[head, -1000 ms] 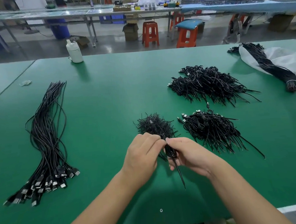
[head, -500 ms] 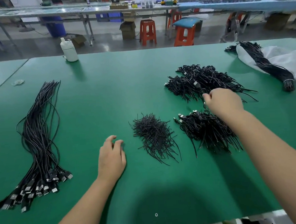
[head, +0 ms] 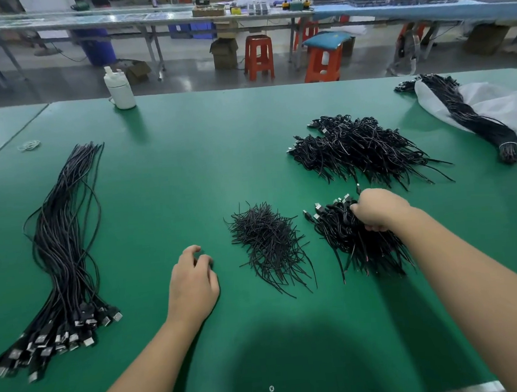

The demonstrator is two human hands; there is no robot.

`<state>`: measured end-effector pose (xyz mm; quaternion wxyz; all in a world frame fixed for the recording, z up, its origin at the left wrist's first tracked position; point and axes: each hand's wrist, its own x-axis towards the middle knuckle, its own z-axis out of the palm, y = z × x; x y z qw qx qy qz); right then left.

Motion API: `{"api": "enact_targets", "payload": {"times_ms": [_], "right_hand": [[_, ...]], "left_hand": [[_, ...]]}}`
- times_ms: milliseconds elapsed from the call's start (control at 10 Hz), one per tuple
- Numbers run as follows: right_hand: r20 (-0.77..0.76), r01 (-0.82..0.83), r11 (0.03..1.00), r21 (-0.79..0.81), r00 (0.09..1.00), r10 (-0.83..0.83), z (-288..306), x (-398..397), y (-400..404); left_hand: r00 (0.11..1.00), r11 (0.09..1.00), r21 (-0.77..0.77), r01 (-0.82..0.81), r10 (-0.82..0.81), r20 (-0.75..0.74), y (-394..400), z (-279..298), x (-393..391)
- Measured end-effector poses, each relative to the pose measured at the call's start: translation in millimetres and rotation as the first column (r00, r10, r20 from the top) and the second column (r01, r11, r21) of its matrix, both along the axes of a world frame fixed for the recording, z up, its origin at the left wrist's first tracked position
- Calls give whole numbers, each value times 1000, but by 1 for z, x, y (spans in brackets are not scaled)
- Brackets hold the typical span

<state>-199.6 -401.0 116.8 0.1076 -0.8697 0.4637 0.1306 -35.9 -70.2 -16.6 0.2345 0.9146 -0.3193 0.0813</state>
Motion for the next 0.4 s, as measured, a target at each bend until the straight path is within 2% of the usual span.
{"api": "enact_targets", "payload": {"times_ms": [100,300,400], "right_hand": [[8,-1,995,-104,1000,2,-1,-5,-5],[58,26,977,-213,998,-14,-12,-16,-9],[302,55,974,-219,953,14,-8,-17,-11]], "left_hand": [[1000,1000,-3,-3,3,-11,0,0,0],[999,1000,-7,-18,18,-31,1,0,0],[1000,999,-39,-23,23,-2,0,-3,1]]}}
